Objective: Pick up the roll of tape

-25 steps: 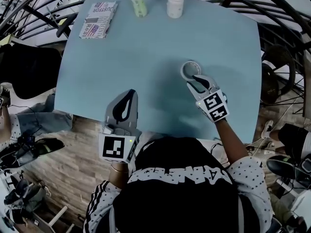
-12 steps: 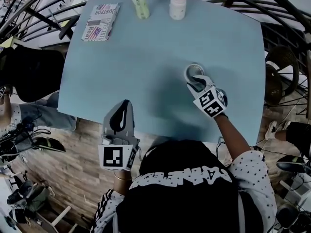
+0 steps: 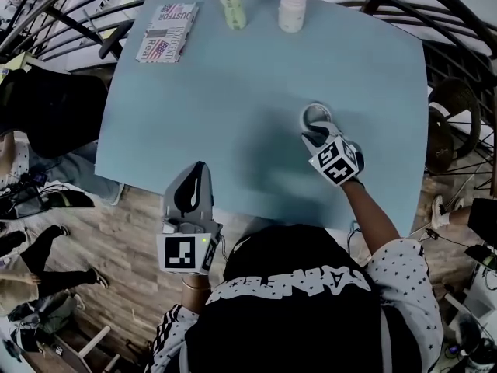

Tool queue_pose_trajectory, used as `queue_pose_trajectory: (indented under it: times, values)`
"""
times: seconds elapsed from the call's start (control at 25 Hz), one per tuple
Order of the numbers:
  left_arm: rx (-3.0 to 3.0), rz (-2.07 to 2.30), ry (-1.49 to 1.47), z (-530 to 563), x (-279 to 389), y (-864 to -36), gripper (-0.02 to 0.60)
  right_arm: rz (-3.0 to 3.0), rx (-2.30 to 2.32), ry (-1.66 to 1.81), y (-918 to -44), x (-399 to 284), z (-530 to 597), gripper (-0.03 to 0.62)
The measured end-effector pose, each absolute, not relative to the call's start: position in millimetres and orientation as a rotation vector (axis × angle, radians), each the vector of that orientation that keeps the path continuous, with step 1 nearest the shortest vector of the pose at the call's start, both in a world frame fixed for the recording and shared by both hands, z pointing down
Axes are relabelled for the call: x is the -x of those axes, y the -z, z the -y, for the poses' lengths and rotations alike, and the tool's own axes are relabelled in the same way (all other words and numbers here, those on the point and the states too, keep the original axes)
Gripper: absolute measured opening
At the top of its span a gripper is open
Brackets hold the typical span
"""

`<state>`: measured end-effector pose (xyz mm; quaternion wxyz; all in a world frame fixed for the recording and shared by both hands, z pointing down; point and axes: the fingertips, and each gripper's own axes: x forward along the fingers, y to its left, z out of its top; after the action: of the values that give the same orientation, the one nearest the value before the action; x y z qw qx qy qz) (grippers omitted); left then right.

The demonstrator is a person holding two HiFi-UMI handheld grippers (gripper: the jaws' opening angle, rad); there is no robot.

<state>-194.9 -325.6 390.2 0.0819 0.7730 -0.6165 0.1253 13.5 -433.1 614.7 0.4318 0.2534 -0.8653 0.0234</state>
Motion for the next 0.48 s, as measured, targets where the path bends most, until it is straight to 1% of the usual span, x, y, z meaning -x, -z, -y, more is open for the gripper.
queue_pose_trajectory:
  times: [0.16,0.48]
  values:
    - [-2.301,1.839,-0.384,322.5,196.1,-389.5,0.0,2.154,-0.649,-0.059,-614.4,-15.8,435.4,0.061]
    - [-2.259,1.84,-0.439,317.2,200.7,-389.6,0.0,2.148,-0.657,-0.054,-612.6,-16.8,435.3,0.055]
